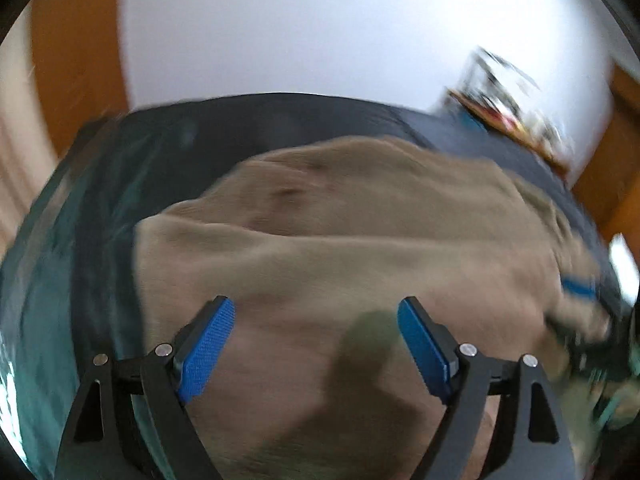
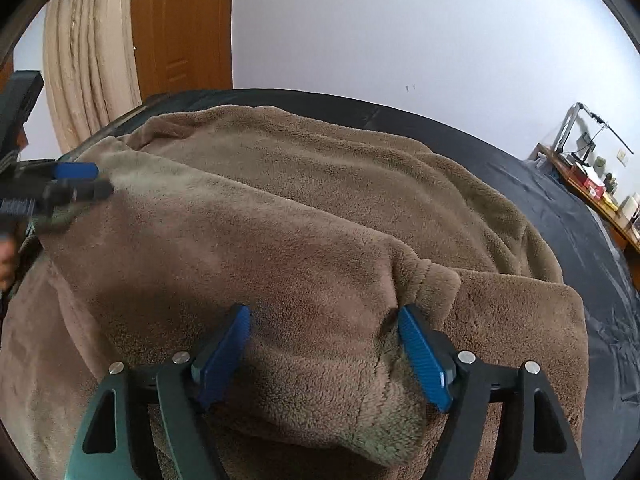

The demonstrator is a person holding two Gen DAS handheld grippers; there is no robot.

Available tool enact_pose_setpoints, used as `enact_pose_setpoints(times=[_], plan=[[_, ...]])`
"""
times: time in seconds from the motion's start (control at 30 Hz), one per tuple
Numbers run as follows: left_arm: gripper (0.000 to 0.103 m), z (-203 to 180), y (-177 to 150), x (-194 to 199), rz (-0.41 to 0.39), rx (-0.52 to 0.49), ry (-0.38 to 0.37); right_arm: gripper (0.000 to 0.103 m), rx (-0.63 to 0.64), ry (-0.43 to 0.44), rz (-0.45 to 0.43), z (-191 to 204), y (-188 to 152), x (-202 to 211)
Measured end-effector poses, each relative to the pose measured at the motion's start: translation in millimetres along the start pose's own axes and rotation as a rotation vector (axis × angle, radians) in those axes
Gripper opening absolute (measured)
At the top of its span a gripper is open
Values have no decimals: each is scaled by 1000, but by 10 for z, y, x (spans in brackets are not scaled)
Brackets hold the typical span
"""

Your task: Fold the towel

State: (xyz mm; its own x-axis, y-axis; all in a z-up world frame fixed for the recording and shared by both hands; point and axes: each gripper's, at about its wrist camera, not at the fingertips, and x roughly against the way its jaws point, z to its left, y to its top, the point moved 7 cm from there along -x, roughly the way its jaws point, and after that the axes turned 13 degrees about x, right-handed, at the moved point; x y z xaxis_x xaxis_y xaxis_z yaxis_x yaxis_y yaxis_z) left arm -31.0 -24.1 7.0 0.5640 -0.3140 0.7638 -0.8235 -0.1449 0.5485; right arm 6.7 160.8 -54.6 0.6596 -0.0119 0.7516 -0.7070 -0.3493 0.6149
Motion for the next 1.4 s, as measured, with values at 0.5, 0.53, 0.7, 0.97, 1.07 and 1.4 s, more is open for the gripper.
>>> enact_pose_setpoints(times=[0.5,0.53,0.7,0.97,1.07,1.4], plan=[[87,237,105,-96,-6,131,10,81,-8,12,-8,8,-9,16],[87,239,144,-80,-2,147,-3,81,-7,12,-8,10,-8,15],[87,154,343,-135,18,122,47,81,-7,12,-9,11,-12,12],[87,43,698,-529,86,128,111,83,-18,29,-16,5,-19,13],[87,135,800,-756,101,154,202,84,-25,41,-20,1,-25,17],[95,254,1013,-1057,73,128,327,89,-45,84,-31,-19,-25,13]])
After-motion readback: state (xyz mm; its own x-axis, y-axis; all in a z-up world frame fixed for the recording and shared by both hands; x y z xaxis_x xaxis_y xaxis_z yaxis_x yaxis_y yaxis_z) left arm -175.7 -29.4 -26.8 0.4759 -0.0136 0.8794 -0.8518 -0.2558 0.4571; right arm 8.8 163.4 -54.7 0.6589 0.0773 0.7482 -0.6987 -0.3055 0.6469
